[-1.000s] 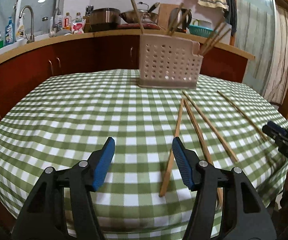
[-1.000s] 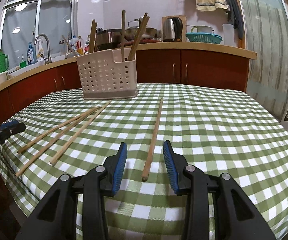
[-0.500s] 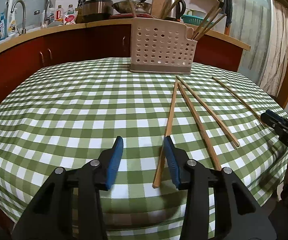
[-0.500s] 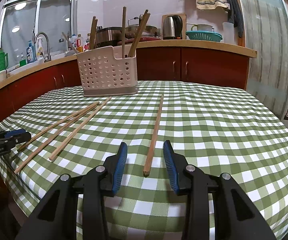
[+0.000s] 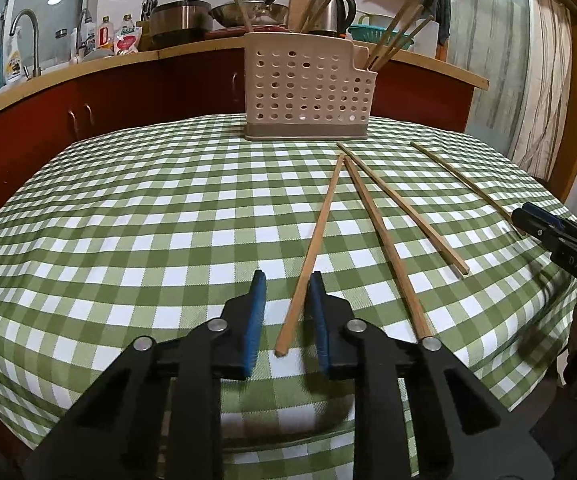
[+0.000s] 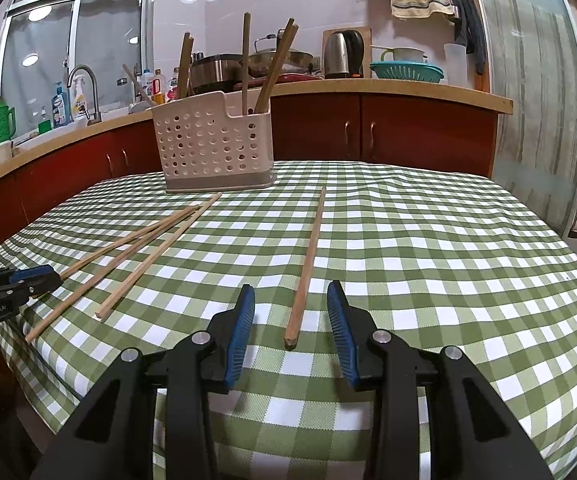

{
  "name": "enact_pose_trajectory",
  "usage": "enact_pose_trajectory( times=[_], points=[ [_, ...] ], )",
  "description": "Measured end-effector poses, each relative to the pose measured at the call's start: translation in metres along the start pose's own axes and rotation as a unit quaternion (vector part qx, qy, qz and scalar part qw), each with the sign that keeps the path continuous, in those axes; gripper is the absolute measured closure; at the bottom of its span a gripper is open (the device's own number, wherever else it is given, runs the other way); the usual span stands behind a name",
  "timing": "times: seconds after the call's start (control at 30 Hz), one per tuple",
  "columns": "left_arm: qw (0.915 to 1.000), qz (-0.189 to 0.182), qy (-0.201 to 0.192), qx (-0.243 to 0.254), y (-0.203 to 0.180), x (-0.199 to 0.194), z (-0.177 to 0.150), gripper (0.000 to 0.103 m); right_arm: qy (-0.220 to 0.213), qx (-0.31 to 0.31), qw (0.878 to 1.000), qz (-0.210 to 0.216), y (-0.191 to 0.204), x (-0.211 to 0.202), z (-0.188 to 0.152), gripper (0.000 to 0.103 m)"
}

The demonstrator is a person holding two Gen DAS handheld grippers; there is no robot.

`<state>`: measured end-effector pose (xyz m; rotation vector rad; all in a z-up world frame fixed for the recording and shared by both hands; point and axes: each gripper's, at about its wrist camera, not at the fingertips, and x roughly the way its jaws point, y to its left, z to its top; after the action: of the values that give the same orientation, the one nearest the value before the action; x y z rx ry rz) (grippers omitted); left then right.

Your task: Organize utensils

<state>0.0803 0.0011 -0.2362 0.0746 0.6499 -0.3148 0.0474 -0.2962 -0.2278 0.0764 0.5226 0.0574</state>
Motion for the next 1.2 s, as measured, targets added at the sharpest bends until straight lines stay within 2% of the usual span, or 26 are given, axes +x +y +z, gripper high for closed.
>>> enact_pose_trajectory(
  times=[0.17,0.3,0.43,0.63,0.9,1.2],
  points=[
    [0.9999,0.000,-0.005,0.009,-0.003,-0.001,-0.002,0.096,0.010,0.005,1.000,0.004,-0.003,0.004,-0.006,0.071],
    [0.9999,0.000,-0.006,0.009,-0.003,-0.002,-0.001,0.097,0.015,0.012,1.000,0.008,-0.006,0.006,-0.010,0.077],
    [0.9999,0.001,-0.008,0.008,-0.003,-0.002,0.000,0.097,0.015,0.013,1.000,0.011,-0.005,0.006,-0.009,0.088],
    [0.9998,0.003,-0.016,0.005,-0.001,-0.006,0.003,0.097,0.012,0.016,1.000,0.005,-0.006,0.004,-0.005,0.093],
    [0.9991,0.018,-0.039,-0.002,0.004,-0.018,0.012,0.097,-0.027,-0.009,0.999,-0.017,-0.001,-0.015,0.016,0.096],
    [0.9961,0.036,-0.081,-0.006,0.010,-0.044,0.035,0.097,-0.088,-0.028,0.996,-0.015,0.010,-0.049,0.053,0.096]
  ],
)
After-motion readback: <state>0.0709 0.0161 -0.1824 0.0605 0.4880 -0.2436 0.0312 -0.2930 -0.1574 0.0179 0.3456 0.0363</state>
